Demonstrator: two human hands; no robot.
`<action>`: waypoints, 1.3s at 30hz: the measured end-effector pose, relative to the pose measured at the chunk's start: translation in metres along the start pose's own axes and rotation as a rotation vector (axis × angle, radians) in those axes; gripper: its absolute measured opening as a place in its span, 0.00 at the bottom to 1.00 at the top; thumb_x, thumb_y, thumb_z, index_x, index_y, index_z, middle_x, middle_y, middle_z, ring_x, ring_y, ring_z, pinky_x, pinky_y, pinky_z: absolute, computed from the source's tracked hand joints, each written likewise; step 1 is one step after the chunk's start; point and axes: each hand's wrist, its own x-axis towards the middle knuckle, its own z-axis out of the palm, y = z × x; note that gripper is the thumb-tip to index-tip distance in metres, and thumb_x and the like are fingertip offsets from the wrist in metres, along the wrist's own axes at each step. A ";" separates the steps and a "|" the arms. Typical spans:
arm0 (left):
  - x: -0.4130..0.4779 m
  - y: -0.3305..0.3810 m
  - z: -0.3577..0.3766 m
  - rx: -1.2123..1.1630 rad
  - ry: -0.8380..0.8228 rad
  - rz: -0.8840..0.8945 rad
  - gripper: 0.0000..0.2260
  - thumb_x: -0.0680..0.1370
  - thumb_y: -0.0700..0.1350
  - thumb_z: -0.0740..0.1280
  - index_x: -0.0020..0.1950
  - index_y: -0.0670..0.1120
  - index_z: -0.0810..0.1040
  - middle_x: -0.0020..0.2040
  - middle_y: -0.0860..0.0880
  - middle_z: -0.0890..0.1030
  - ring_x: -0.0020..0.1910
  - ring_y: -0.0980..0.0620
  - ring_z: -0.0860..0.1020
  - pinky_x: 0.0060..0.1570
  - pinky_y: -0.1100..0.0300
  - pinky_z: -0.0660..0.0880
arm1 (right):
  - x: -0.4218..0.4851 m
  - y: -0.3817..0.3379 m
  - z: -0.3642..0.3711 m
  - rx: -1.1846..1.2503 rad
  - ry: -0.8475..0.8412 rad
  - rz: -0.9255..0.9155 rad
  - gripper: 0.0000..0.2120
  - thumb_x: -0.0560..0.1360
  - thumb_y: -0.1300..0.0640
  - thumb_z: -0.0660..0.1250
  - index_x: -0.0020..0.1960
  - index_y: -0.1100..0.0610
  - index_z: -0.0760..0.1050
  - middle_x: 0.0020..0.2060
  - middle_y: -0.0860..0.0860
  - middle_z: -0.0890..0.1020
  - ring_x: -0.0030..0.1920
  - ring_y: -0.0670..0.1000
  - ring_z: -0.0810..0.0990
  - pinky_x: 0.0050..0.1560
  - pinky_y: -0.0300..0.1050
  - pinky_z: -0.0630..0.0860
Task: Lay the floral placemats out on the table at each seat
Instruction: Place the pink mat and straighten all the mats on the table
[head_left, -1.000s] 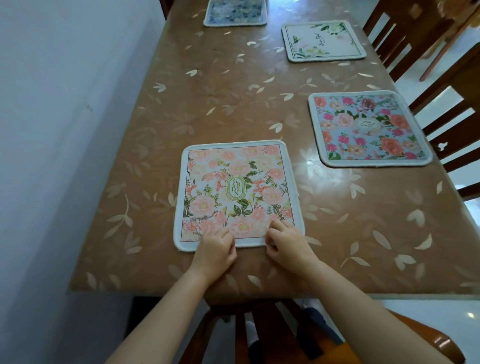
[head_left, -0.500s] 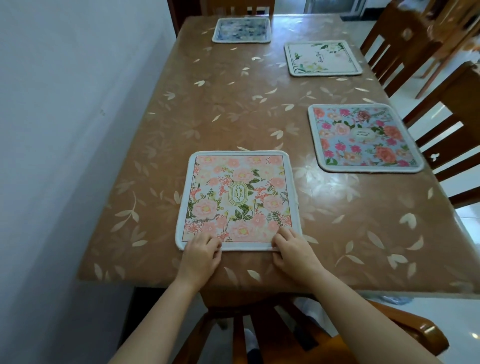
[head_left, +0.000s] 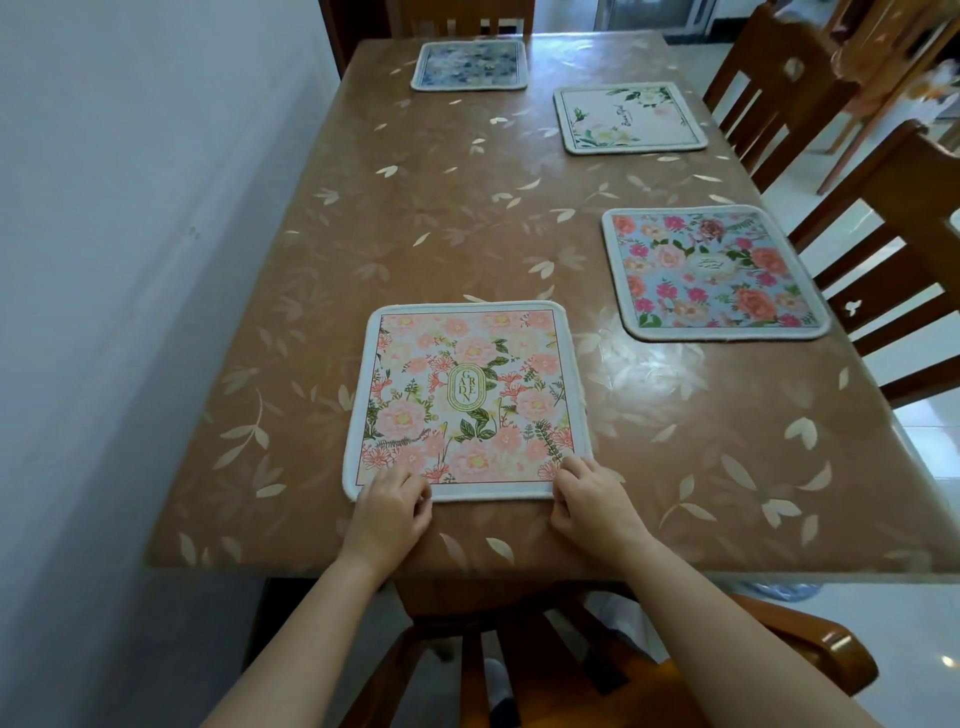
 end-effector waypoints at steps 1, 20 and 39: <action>0.000 0.000 0.000 0.008 -0.007 0.004 0.05 0.68 0.36 0.71 0.38 0.40 0.75 0.39 0.43 0.77 0.39 0.44 0.74 0.36 0.52 0.71 | -0.002 0.002 -0.001 -0.002 0.012 0.006 0.10 0.57 0.70 0.72 0.31 0.64 0.71 0.31 0.61 0.78 0.32 0.60 0.78 0.26 0.47 0.75; 0.002 0.003 -0.001 0.016 0.017 0.017 0.07 0.65 0.31 0.71 0.34 0.38 0.74 0.34 0.41 0.77 0.34 0.42 0.74 0.34 0.49 0.74 | 0.008 0.013 -0.001 -0.107 -0.253 0.089 0.08 0.72 0.61 0.58 0.48 0.63 0.71 0.52 0.58 0.75 0.55 0.57 0.72 0.50 0.52 0.74; -0.013 -0.016 -0.001 -0.004 0.029 -0.026 0.07 0.67 0.36 0.73 0.38 0.43 0.75 0.39 0.46 0.78 0.39 0.44 0.76 0.41 0.52 0.71 | -0.018 0.027 -0.005 -0.002 -0.110 0.090 0.04 0.69 0.64 0.63 0.43 0.64 0.73 0.46 0.59 0.76 0.50 0.60 0.73 0.42 0.54 0.75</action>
